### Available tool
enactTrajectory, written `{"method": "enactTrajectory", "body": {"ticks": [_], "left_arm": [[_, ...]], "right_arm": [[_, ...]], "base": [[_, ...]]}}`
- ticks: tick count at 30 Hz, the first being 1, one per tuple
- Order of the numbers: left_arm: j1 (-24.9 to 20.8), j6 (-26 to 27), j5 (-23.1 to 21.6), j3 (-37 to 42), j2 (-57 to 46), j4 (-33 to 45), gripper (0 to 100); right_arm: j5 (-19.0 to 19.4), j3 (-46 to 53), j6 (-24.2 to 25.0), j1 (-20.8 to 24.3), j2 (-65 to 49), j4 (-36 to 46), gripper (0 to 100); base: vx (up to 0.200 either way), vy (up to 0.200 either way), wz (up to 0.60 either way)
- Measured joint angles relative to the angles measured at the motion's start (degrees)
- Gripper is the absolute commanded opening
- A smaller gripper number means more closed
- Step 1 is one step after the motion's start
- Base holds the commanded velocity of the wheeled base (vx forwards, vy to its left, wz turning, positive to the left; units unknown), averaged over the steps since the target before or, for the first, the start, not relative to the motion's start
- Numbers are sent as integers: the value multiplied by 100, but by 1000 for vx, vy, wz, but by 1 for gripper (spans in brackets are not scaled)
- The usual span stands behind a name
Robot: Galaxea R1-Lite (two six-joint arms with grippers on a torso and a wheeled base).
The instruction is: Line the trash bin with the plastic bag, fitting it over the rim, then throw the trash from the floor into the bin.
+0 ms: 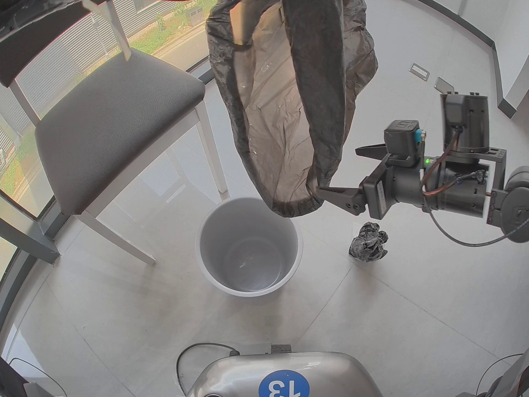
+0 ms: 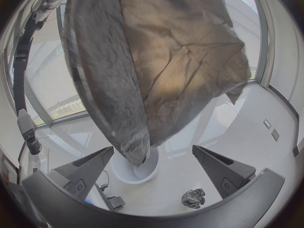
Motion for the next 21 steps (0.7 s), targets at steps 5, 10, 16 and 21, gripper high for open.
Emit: {"method": "enactTrajectory", "body": {"ticks": [5,10,16,21], "left_arm": [[-148,-27,241,-24,80,11,0],[-285,-27,302,-30,139,39,0],[-345,-22,308,-30,161,197,0],[-400,-22,308,-33,168,247,0]], "right_arm": [[-65,-195,91,141,413,-166,100],[-246,-328,290,306,774,-245,100],[-390,-614,305,295,1151,-341,100],[-446,-708,257,199,1308,-413,100]], "base": [[0,0,0],[0,0,0],[0,0,0],[0,0,0]]}}
